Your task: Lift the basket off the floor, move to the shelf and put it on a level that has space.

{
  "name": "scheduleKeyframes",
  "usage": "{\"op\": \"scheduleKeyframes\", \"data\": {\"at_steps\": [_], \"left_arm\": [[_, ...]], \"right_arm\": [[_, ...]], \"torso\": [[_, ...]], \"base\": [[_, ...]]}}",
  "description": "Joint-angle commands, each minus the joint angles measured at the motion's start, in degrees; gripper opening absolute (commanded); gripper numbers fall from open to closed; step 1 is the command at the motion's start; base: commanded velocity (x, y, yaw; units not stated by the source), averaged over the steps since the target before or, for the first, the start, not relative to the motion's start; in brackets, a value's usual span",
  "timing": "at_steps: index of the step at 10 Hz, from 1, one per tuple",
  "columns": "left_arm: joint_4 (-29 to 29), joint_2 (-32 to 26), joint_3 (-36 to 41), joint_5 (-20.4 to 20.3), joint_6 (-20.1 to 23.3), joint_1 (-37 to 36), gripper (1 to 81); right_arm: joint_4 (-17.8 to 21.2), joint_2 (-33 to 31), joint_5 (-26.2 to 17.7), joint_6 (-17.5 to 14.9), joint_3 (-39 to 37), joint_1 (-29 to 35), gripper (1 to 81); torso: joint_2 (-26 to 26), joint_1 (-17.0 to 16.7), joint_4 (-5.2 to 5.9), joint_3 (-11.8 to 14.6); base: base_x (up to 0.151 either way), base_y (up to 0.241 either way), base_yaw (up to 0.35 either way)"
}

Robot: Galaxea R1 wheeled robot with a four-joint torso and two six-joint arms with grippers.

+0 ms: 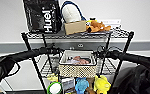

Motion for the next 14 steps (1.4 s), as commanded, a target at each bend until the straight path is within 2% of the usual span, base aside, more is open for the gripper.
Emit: {"op": "scheduleKeyframes", "data": {"at_steps": [1, 4, 6, 9, 13, 14], "left_arm": [[-0.02, -7.83, 9.27, 0.14, 0.08, -9.69, 81.1], [-0.37, -17.67, 21.84, -1.17, 0.08, -6.52, 81.1], [-0.11, -25.08, 31.45, -3.99, 0.08, -3.36, 81.1], [0.78, -34.63, 42.15, -6.63, 0.08, 2.26, 81.1], [0.51, -41.87, 49.47, -6.02, 0.08, 8.23, 81.1], [0.07, -42.75, 49.82, -2.59, -0.53, 10.17, 81.1]], "right_arm": [[-0.47, -10.95, 1.24, 0.65, 12.43, 9.12, 81.1], [-0.55, -22.03, 2.13, 1.00, 26.50, 7.89, 81.1], [-0.55, -28.74, 2.13, 1.00, 35.32, 5.79, 81.1], [-0.47, -37.58, 2.13, 1.09, 44.60, 2.00, 81.1], [-0.29, -45.26, 0.81, 1.09, 52.20, -2.74, 81.1], [0.41, -46.58, -1.56, 1.18, 52.55, -3.80, 81.1]], "torso": [[0.00, 0.00, 0.00, 0.00], [0.00, 0.00, 0.00, 0.00], [0.00, 0.00, 0.00, 0.00], [0.00, 0.00, 0.00, 0.02], [-0.02, -0.02, 0.00, 0.05], [-0.02, -0.04, 0.00, 0.05]], "base": [[0.000, 0.000, 0.000], [0.000, 0.000, 0.000], [0.000, 0.000, 0.000], [0.000, 0.000, 0.000], [0.000, 0.000, 0.000], [0.000, 0.000, 0.000]]}}
